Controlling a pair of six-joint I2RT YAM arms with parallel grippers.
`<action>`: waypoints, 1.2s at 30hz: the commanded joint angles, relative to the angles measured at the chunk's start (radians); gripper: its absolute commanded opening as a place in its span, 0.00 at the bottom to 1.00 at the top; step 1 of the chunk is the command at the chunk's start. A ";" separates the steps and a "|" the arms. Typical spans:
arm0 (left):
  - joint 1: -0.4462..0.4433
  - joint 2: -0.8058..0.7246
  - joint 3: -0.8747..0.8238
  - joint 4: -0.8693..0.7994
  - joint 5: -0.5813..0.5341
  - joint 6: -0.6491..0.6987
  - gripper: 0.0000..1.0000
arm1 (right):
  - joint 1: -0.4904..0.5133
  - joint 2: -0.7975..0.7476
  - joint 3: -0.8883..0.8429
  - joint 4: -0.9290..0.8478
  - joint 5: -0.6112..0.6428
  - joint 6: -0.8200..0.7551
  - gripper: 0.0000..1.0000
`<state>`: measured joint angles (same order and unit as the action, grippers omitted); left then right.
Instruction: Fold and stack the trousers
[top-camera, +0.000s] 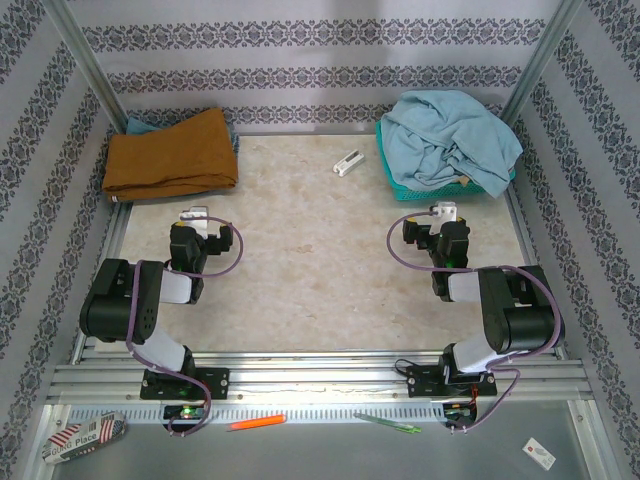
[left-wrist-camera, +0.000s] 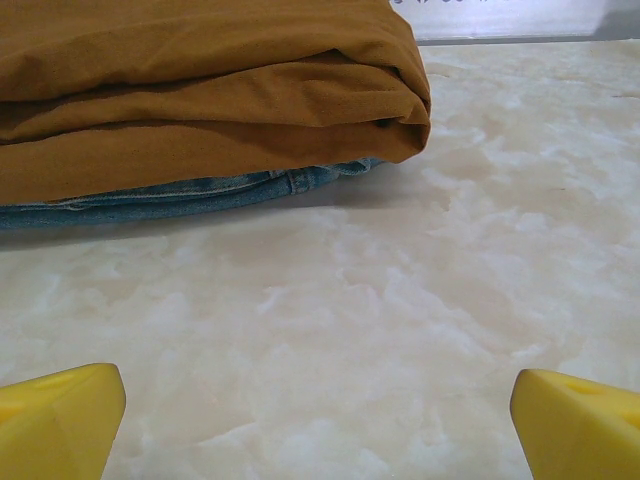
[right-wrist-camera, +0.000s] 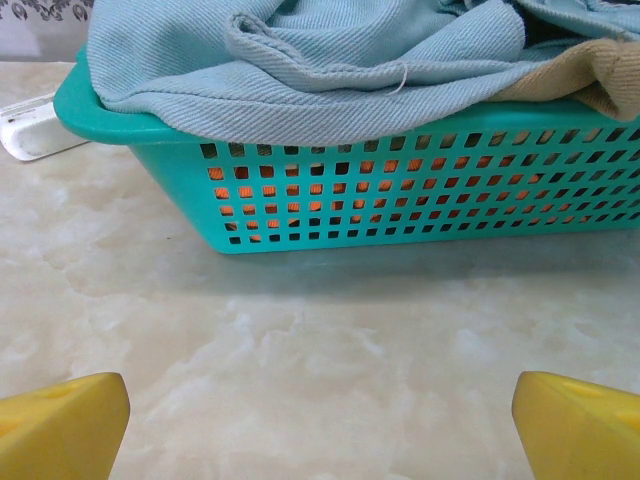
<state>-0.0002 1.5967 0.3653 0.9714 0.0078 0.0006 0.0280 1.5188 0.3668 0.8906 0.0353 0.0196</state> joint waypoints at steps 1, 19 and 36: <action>-0.009 -0.007 0.013 -0.011 0.004 0.019 0.99 | -0.007 -0.006 0.020 0.005 -0.018 -0.008 0.98; -0.008 -0.007 0.019 -0.021 -0.043 -0.004 0.99 | -0.028 -0.004 0.022 0.002 -0.057 0.010 0.98; -0.154 -0.455 0.144 -0.510 -0.396 -0.023 0.99 | 0.190 -0.412 0.323 -0.785 0.413 0.119 0.98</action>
<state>-0.1410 1.2888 0.3855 0.7441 -0.3031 0.0074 0.1940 1.2087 0.5438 0.4484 0.3153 0.0338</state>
